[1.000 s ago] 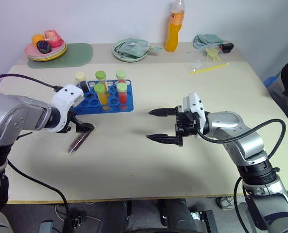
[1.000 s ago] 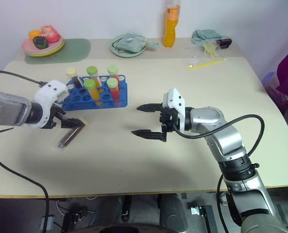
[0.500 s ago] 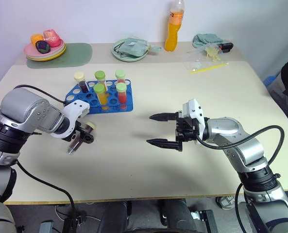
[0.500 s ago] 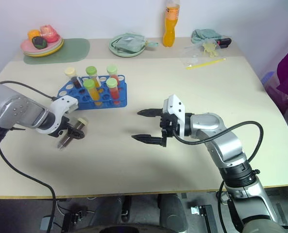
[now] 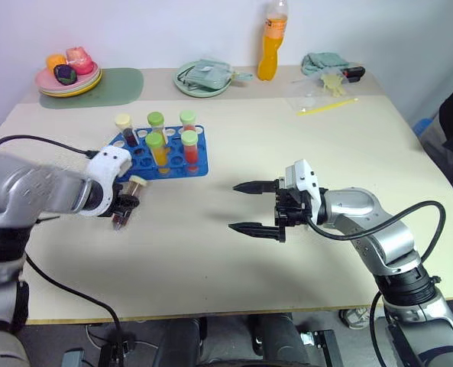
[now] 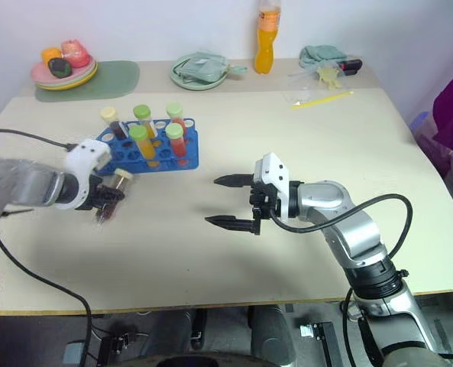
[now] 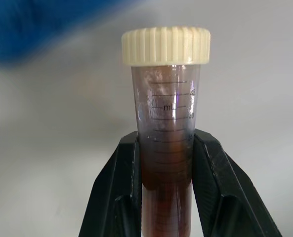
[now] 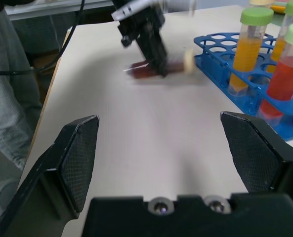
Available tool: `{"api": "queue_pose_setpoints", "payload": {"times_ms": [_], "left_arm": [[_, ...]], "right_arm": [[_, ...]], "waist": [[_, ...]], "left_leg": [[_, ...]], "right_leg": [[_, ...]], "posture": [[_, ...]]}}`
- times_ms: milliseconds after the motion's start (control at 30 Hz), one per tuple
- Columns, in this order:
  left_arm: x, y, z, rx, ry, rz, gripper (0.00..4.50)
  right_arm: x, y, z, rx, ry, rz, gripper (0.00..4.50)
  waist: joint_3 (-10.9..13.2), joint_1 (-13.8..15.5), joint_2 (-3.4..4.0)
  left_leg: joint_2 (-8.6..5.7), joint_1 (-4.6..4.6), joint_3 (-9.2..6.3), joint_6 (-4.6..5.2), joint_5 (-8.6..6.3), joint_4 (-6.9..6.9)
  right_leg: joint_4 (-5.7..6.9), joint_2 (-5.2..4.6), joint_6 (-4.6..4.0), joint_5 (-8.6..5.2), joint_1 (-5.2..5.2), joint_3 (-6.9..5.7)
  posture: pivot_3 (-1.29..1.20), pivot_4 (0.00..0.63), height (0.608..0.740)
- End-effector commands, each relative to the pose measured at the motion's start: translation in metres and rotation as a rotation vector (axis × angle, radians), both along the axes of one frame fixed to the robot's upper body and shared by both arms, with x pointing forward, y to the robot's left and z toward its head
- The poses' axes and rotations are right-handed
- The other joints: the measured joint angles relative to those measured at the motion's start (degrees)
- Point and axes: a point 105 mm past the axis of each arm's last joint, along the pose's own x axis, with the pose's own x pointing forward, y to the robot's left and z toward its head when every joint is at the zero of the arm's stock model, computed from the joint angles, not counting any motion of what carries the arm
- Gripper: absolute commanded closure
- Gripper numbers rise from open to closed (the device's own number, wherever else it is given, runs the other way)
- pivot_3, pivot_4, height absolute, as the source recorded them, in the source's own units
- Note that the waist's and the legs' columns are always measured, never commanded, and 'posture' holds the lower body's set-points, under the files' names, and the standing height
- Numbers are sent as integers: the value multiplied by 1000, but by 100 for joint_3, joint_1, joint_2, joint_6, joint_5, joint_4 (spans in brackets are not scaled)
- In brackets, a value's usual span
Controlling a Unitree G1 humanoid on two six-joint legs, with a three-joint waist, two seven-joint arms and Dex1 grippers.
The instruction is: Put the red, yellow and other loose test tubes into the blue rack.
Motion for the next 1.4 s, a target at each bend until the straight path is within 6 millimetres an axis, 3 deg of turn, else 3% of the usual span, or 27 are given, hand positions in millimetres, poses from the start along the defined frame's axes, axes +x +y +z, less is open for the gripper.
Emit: {"api": "queue_pose_setpoints", "payload": {"times_ms": [33, 233, 400, 567, 867, 1400], "left_arm": [[-8, 10, 35, -10, -377, 84, 3582], [-24, 33, 73, 15, -985, 365, 3582], [13, 20, 82, 51, -1221, 422, 3582], [46, 6, 55, -45, -1219, 377, 3582], [66, -6, 21, -143, -1156, 336, 3582], [82, -20, 9, -166, -1127, 299, 3582]], "right_arm": [[-4, 1, 11, 29, -50, -2, 154], [-5, 15, 10, 53, -26, 30, 154], [-3, 29, 11, 56, -32, 79, 154], [-2, 34, 15, 66, -45, 85, 154], [-5, 29, 14, 66, -44, 46, 154], [-6, 27, 14, 69, -44, 32, 154]], "waist": [[0, 27, 0], [-6, 151, -2], [-12, 296, -4], [-15, 308, -5], [-15, 233, -5], [-15, 171, -5]], "left_leg": [[1, 0, 0, -1, 0, 0], [1, 3, -1, -7, 2, 0], [-7, 11, -2, -7, 12, 7], [-12, 3, 3, 7, 5, 7], [-7, 0, 3, 7, 5, 6], [-6, 2, -1, 7, 5, 7]], "right_leg": [[0, -1, -1, 0, 0, 1], [-12, -9, -13, 7, 10, 0], [-15, 6, -28, 14, 28, -15], [-17, 2, -21, 18, 16, -15], [-10, 6, -18, 18, 10, -18], [-6, 11, -16, 19, 12, -22]], "posture": [[0, 150, 729], [0, 150, 729], [0, 150, 729], [0, 150, 729], [0, 150, 729], [0, 150, 729]]}}
